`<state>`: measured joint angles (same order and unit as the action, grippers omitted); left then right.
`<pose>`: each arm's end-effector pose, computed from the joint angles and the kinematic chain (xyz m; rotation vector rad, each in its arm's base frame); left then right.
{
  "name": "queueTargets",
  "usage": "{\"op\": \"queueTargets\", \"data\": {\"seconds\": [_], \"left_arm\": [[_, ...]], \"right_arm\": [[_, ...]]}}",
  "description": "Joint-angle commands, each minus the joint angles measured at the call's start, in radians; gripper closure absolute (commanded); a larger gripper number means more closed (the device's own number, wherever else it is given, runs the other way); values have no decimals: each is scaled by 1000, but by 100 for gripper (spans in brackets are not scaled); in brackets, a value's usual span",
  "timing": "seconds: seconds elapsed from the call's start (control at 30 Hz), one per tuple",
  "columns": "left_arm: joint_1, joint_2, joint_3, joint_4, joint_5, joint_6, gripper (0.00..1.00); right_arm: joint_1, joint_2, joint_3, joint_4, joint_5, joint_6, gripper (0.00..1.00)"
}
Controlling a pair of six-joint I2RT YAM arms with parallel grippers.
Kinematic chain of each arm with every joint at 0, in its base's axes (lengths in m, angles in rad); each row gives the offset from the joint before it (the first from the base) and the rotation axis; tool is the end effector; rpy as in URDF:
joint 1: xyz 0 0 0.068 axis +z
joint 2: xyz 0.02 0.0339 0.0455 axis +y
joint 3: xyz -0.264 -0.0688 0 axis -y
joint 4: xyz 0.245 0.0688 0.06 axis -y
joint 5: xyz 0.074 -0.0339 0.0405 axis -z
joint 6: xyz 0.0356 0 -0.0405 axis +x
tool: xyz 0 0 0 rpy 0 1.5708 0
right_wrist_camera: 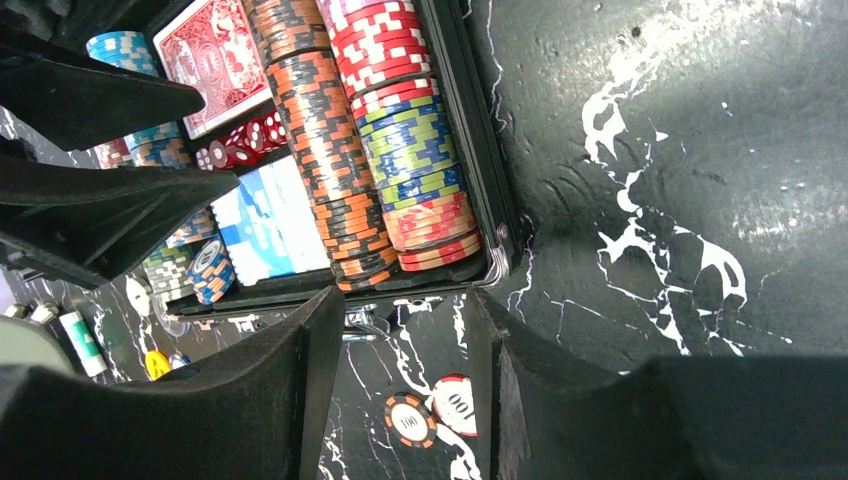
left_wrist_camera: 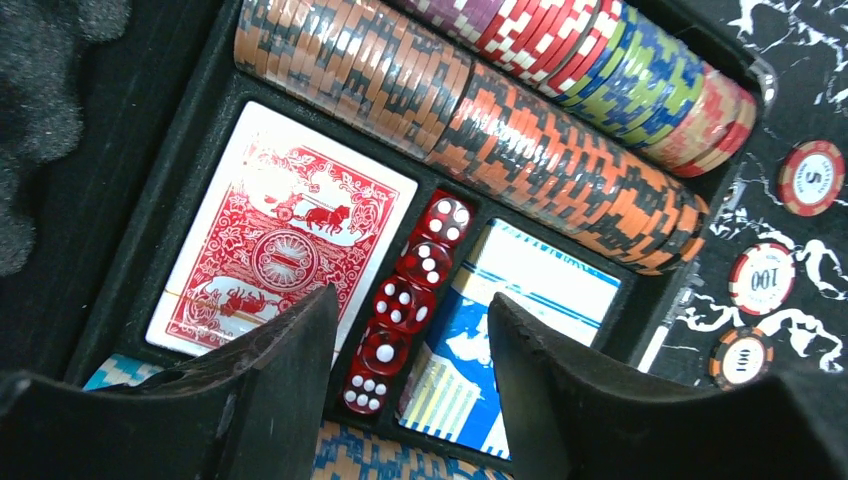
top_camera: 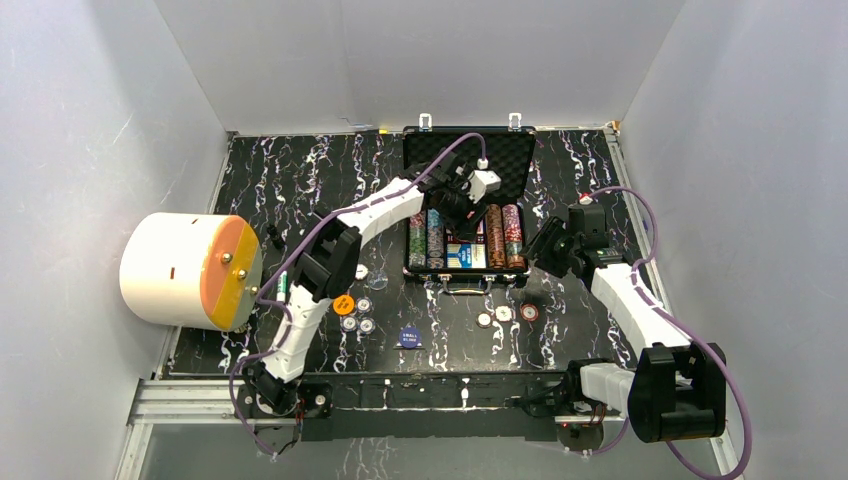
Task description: Pack up texas hold em set
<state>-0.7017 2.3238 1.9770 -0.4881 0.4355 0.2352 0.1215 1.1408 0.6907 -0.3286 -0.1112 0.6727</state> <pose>0.3895 -0.3489 0.2005 1.2791 2.0697 -0.7379 0.2323 0.0323 0.2241 0.6001 2.3276 0.5119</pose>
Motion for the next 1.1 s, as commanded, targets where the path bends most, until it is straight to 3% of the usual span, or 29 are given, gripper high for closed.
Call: {"op": "queueTargets", "data": {"seconds": [0.0, 0.2, 0.3, 0.4, 0.57, 0.67, 0.87, 1.07], "left_arm": [[1, -143, 6, -10, 16, -13, 43], [26, -333, -117, 93, -120, -100, 39], [84, -495, -292, 195, -188, -234, 35], [172, -694, -548, 303, -237, -393, 29], [250, -960, -798, 317, -345, -463, 17], [271, -1077, -875, 282, -388, -449, 14], [292, -1168, -978, 296, -341, -407, 10], [298, -1153, -992, 286, -339, -394, 10]], "right_arm": [[-2, 4, 29, 78, -40, -94, 46], [20, 56, 146, 172, -146, -281, 48], [135, 76, 157, 291, -143, -369, 46], [289, 126, 200, 371, -69, -556, 41], [318, 299, 341, 348, -252, -791, 37], [318, 414, 454, 245, -387, -977, 34], [308, 641, 687, -139, -471, -1257, 31], [276, 692, 696, -194, -569, -1423, 30]]}}
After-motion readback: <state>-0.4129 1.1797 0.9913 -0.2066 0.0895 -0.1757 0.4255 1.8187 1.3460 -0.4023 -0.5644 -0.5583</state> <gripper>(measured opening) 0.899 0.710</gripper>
